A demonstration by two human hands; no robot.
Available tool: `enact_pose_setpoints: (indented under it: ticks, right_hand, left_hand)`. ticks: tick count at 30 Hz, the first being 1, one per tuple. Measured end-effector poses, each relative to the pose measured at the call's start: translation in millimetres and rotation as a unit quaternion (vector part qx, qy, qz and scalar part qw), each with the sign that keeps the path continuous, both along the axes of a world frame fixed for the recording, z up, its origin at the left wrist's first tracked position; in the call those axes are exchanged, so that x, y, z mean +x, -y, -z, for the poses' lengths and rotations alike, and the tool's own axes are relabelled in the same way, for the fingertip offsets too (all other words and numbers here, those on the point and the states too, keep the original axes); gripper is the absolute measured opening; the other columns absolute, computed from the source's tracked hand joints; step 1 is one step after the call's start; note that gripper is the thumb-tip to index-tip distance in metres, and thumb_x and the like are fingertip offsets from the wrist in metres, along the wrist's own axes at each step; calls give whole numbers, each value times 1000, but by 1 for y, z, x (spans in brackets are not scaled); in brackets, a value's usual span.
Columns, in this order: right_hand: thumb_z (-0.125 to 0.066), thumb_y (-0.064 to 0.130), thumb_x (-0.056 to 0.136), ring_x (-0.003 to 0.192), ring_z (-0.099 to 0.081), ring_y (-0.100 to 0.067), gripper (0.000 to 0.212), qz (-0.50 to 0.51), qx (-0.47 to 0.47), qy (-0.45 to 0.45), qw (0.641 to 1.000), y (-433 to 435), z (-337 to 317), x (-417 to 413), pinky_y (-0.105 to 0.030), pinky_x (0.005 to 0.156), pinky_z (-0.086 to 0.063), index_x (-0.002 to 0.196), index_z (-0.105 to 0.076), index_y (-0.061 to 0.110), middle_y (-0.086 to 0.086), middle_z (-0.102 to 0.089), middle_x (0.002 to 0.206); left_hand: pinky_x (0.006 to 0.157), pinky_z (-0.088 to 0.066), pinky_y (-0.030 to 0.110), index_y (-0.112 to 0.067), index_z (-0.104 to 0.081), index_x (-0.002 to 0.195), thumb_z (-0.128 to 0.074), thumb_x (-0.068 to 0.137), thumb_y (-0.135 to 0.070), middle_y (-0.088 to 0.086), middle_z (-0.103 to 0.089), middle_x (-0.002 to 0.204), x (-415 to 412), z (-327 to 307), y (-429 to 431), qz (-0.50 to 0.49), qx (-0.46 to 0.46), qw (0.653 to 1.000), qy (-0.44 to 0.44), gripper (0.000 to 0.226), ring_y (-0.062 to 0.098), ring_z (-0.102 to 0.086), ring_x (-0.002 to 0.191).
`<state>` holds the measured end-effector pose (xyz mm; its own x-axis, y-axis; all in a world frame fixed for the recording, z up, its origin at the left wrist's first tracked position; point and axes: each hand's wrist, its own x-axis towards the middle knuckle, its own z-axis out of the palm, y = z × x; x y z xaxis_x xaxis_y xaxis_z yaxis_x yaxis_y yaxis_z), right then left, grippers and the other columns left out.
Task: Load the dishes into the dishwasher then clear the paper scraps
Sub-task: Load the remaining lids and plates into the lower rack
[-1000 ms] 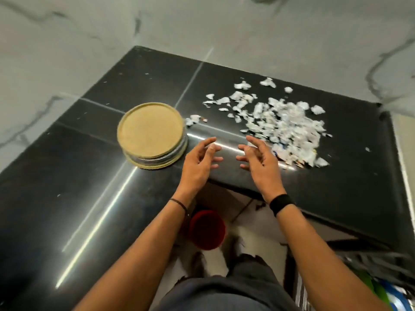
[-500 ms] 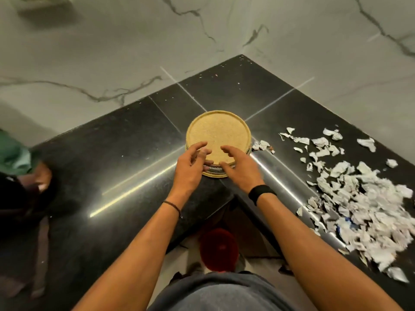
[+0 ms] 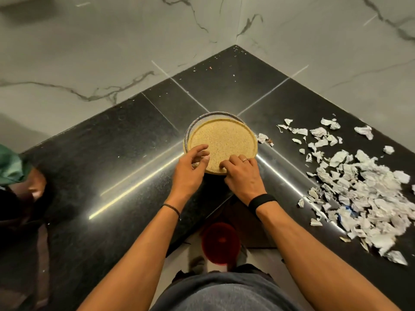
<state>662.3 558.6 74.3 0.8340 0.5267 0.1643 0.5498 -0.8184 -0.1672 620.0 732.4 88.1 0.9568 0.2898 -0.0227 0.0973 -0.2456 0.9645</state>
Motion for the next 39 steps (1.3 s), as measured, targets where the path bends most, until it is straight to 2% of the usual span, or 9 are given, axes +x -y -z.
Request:
enact_pose_setpoints:
  ticks: [3, 6, 9, 13, 17, 23, 29, 35, 39]
  right_hand:
    - [-73, 11, 72, 90, -57, -26, 31, 53, 38, 27, 998, 13, -5, -16, -41, 77, -40, 100, -66, 23, 0, -60, 95]
    - [-66, 10, 79, 93, -56, -27, 23, 97, 76, 61, 991, 27, -11, -34, -42, 80, -41, 100, -66, 20, -2, -59, 97]
    - [-58, 4, 84, 94, -54, -27, 18, 154, 113, 100, 976, 44, -24, -58, -41, 82, -43, 96, -64, 16, -4, -58, 98]
    - [-61, -6, 81, 92, -46, -24, 21, 255, 139, 168, 942, 79, -35, -94, -38, 81, -40, 89, -63, 12, -7, -57, 94]
    - [-55, -1, 81, 93, -46, -22, 19, 368, 130, 188, 901, 121, -43, -147, -37, 83, -39, 90, -63, 14, -5, -58, 95]
    - [-47, 10, 83, 97, -50, -26, 19, 522, 102, 196, 824, 179, -51, -249, -41, 84, -39, 94, -60, 19, -1, -57, 97]
    - [-60, 15, 77, 101, -47, -28, 20, 624, 85, 193, 752, 230, -50, -361, -43, 88, -37, 96, -58, 20, -4, -55, 101]
    - [-56, 30, 88, 120, -55, -31, 36, 672, 127, 115, 720, 274, -21, -485, -48, 102, -41, 120, -64, 18, -4, -63, 124]
    - [-54, 22, 93, 116, -61, -26, 30, 700, 153, 128, 686, 290, 7, -560, -48, 106, -41, 120, -66, 18, 0, -68, 122]
  left_hand:
    - [94, -51, 29, -33, -63, 133, -70, 94, -19, -12, -69, 123, -1, -1, -1, 62, 34, 997, 4, 42, 3, -62, 112]
    - [110, -42, 36, -33, -62, 135, -73, 84, -29, -18, -63, 130, -1, -1, 4, 163, 109, 980, 28, 53, 9, -50, 132]
    - [118, -33, 43, -30, -66, 131, -75, 79, -37, -19, -62, 131, 2, -4, 19, 254, 173, 949, 71, 53, 16, -40, 142]
    - [121, -23, 53, -35, -67, 130, -71, 80, -59, -11, -64, 136, 2, -11, 57, 343, 245, 897, 135, 56, 15, -42, 143]
    - [126, -12, 45, -35, -63, 137, -67, 82, -61, -10, -59, 145, -11, -28, 116, 449, 244, 842, 173, 61, 12, -39, 146]
    - [119, -27, 43, -28, -68, 133, -61, 83, -23, -5, -62, 143, -51, -36, 219, 577, 275, 726, 255, 51, 18, -52, 138]
    - [106, -37, 33, -25, -74, 124, -42, 91, -26, -2, -72, 127, -136, -38, 316, 651, 263, 632, 328, 46, 21, -66, 121]
    - [103, -45, 34, -25, -76, 118, -64, 90, -16, -6, -75, 119, -244, -18, 388, 709, 225, 569, 350, 32, 18, -68, 112]
    - [105, -43, 40, -24, -76, 122, -47, 89, -19, -6, -73, 124, -307, -14, 433, 752, 243, 501, 353, 43, 19, -65, 118]
